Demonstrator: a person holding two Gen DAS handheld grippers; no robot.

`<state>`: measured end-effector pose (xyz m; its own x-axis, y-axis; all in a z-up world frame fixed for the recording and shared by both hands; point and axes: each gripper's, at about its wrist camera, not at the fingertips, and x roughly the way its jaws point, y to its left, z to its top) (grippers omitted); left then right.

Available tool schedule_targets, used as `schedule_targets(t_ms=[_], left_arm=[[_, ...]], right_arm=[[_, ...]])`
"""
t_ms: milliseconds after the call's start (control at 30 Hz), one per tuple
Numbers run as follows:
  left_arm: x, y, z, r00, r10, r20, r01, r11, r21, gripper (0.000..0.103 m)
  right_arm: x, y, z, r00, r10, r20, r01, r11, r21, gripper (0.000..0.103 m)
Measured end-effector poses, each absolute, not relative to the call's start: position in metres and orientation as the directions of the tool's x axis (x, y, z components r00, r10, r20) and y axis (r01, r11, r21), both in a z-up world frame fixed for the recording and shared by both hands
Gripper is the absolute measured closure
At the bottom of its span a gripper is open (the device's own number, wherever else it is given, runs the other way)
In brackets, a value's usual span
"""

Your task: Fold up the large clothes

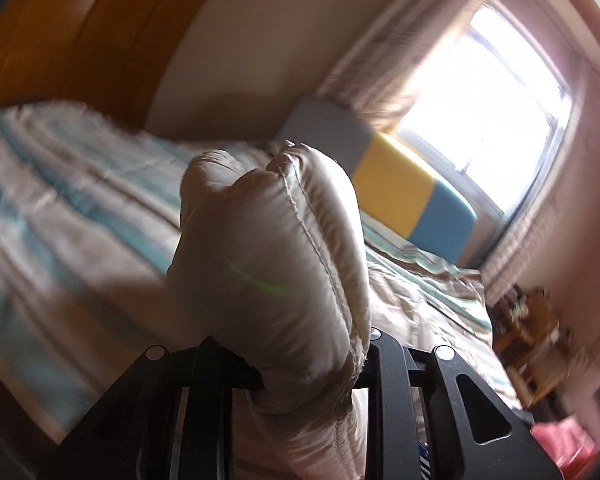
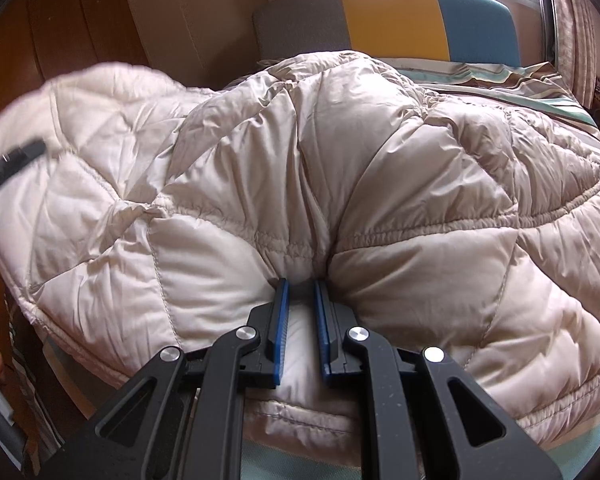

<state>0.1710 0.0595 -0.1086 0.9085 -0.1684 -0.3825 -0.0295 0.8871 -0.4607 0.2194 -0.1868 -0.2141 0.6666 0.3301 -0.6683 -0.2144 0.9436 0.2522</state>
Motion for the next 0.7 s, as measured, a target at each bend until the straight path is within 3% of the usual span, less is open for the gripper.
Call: schedule_targets(t_ms=[100,167,200,233,400,700], left_arm=[[0.174,0.034,-0.096,0.915,-0.169,-0.367,0.022,0.928,-0.371,0.08],[0.175,0.021,-0.091,0.915,-0.168,-0.367,0.044,0.945,-0.323,0.08],[0.177,0.017,-0.089,0.913,-0.17,-0.37,0.052,0.95,-0.309,0.08],[0.177,0.015,-0.089,0.912,-0.171,-0.372,0.059,0.954,-0.295,0.079],[0.175,0.0,-0.086,0.911,-0.161,-0.379,0.08,0.972,-0.22,0.079],[0.174,-0.036,-0.079,0.91,-0.193,-0.366,0.156,0.979,-0.129,0.079]], right_arm=[[0.218,-0.201,-0.208,0.67,0.377,-0.64,-0.201,0.922,0.332,0.089],[0.21,-0.218,-0.2,0.699,0.392,-0.598,-0.178,0.905,0.385,0.076],[0.206,-0.226,-0.196,0.716,0.381,-0.585,-0.164,0.906,0.39,0.065],[0.199,-0.235,-0.189,0.744,0.342,-0.575,-0.141,0.92,0.365,0.061],[0.183,-0.274,-0.175,0.802,0.105,-0.588,0.011,0.982,0.189,0.055],[0.161,-0.345,-0.179,0.805,-0.093,-0.585,0.225,0.962,0.157,0.054]])
